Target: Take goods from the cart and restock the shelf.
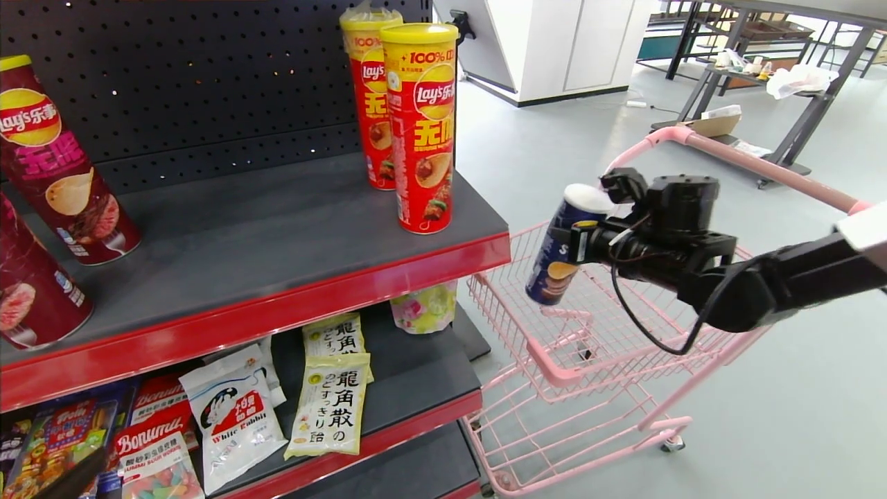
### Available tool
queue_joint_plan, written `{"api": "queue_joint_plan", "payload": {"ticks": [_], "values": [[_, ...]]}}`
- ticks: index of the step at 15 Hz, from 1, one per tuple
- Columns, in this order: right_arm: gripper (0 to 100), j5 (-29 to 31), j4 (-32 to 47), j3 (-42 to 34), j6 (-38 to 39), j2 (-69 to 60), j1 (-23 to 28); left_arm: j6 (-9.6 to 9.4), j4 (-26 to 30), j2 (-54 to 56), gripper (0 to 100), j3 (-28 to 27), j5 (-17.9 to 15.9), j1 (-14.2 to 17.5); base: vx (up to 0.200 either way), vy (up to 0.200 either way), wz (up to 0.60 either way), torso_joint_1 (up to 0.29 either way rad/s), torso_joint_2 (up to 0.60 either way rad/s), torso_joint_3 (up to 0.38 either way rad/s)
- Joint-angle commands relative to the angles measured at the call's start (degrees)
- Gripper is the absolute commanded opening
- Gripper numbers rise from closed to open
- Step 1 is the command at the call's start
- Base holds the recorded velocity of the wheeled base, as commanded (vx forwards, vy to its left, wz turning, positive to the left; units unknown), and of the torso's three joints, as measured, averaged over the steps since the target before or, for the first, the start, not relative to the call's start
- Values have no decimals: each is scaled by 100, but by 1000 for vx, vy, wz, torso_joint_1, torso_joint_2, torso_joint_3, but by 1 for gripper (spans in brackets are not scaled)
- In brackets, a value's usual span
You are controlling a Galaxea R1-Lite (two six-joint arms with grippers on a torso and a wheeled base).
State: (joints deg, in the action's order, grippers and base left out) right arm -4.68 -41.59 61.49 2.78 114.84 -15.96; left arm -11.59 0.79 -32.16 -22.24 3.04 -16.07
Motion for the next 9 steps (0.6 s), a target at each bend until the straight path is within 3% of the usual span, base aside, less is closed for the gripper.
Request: {"api": "queue_joint_plan", "payload": {"ticks": [1,4,5,9], "values": [[0,240,705,-542,-129,-1860,128,-10,9,-98,100,18,4,-2,0,0,0,0,0,0],[0,468,2744,-515,-287,-3301,84,-10,-9,-159,100,0,4,-2,0,0,0,0,0,0],[0,521,3096,-612,-296,-3723,-30,-27,-9,-150,100,-9,4,-2,0,0,0,0,0,0],[0,697,3219,-1851,-603,-5120,-171,-54,-9,-106,100,18,-5,-2,0,0,0,0,0,0]]}}
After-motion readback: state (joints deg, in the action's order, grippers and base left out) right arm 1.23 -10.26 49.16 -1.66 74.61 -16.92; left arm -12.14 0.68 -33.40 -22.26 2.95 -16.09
